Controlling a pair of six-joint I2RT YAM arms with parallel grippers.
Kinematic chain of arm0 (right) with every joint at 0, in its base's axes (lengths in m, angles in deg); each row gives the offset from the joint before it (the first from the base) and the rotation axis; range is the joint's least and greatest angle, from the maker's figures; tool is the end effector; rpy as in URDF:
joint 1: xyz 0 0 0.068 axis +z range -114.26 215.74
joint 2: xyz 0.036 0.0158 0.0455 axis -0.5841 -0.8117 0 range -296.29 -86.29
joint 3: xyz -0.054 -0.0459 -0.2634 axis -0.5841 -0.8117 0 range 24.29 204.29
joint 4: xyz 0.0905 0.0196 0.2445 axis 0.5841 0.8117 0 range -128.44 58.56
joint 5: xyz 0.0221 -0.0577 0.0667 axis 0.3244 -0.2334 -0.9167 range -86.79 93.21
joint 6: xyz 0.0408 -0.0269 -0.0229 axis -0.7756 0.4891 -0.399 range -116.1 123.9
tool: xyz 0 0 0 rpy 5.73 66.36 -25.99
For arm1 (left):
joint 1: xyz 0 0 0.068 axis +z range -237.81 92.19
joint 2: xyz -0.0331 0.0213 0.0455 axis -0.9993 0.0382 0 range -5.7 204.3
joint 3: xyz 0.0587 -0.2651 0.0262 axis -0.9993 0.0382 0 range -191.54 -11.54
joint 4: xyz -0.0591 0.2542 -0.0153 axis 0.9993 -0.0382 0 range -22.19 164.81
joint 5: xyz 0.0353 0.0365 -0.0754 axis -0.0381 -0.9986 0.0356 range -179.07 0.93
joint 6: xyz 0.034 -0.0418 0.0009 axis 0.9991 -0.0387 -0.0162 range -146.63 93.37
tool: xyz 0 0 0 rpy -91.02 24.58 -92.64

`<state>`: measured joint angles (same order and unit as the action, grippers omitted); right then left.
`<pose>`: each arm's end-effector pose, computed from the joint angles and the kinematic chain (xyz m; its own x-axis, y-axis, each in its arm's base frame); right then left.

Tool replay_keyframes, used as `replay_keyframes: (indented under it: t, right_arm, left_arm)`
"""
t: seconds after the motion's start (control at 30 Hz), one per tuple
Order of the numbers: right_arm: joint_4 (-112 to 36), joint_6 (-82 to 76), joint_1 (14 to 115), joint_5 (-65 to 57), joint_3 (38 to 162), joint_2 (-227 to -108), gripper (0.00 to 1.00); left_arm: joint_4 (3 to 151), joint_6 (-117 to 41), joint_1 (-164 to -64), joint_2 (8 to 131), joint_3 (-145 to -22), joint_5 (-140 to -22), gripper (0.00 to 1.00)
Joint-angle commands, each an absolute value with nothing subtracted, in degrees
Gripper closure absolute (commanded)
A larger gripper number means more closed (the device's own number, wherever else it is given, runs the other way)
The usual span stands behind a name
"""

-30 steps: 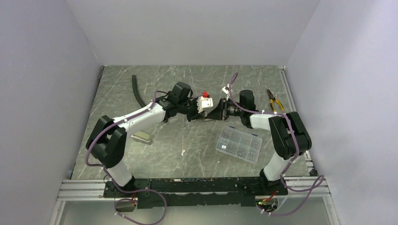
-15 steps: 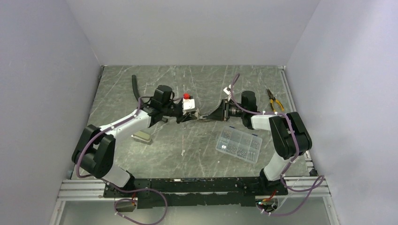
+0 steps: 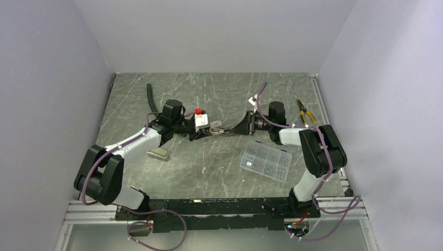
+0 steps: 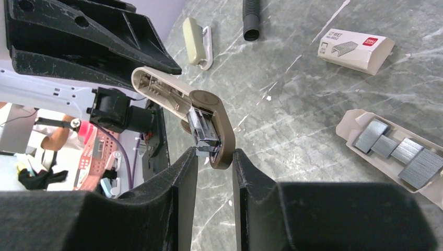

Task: Load the staples into the stapler
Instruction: Open the stapler at the center of the board, then place the stapler at the center of the board.

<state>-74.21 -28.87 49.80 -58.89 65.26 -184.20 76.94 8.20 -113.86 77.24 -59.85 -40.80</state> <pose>0.3074 0.1094 0.1696 -0.7888 0.0635 -0.6113 -0.5781 0.2609 0.7731 0.2629 -0.1581 0.2332 0.0937 0.3772 -0.9214 0.9798 0.1293 0.1526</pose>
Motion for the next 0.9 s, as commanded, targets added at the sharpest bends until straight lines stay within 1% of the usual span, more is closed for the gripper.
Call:
replay_keyframes:
  t: [0.0, 0.2, 0.23, 0.27, 0.37, 0.5, 0.6, 0.67, 0.77, 0.87]
  right_arm:
    - [-74.8, -25.2, 50.0, -52.9, 65.0, -182.8, 1.0]
    - [-71.8, -24.7, 52.8, -47.5, 65.3, -181.5, 1.0]
    - [-71.7, -25.1, 53.0, -47.0, 65.5, -181.5, 1.0]
    - [-71.7, -25.5, 53.2, -46.6, 65.7, -181.6, 1.0]
    - [-70.7, -26.6, 54.4, -45.3, 66.4, -182.2, 1.0]
    - [-70.2, -28.2, 58.9, -42.9, 68.4, -184.9, 1.0]
    - [-71.6, -31.0, 62.5, -40.5, 71.0, -188.4, 1.0]
    - [-72.6, -32.9, 64.7, -39.3, 73.2, -191.2, 1.0]
    - [-71.9, -33.4, 67.5, -38.0, 77.3, -195.4, 1.0]
    - [-72.3, -35.1, 69.4, -38.0, 80.7, -199.6, 1.0]
  left_arm:
    - [73.8, 9.0, -112.6, 73.6, -59.5, -42.1, 0.71]
    - [66.2, 11.9, -112.6, 72.1, -61.8, -46.3, 0.37]
    - [64.4, 13.0, -112.6, 71.8, -62.1, -47.3, 0.32]
    - [62.8, 14.0, -112.4, 71.3, -62.3, -48.3, 0.3]
    - [56.2, 16.8, -111.0, 70.1, -63.5, -50.5, 0.27]
    - [44.4, 17.2, -106.6, 69.7, -67.9, -54.3, 0.25]
    - [36.4, 15.0, -102.4, 69.4, -72.0, -59.8, 0.26]
    - [32.4, 13.4, -100.1, 69.4, -73.8, -65.7, 0.26]
    - [24.7, 18.7, -96.4, 68.1, -74.8, -68.8, 0.26]
    - [22.4, 27.4, -92.9, 64.5, -71.6, -69.9, 0.23]
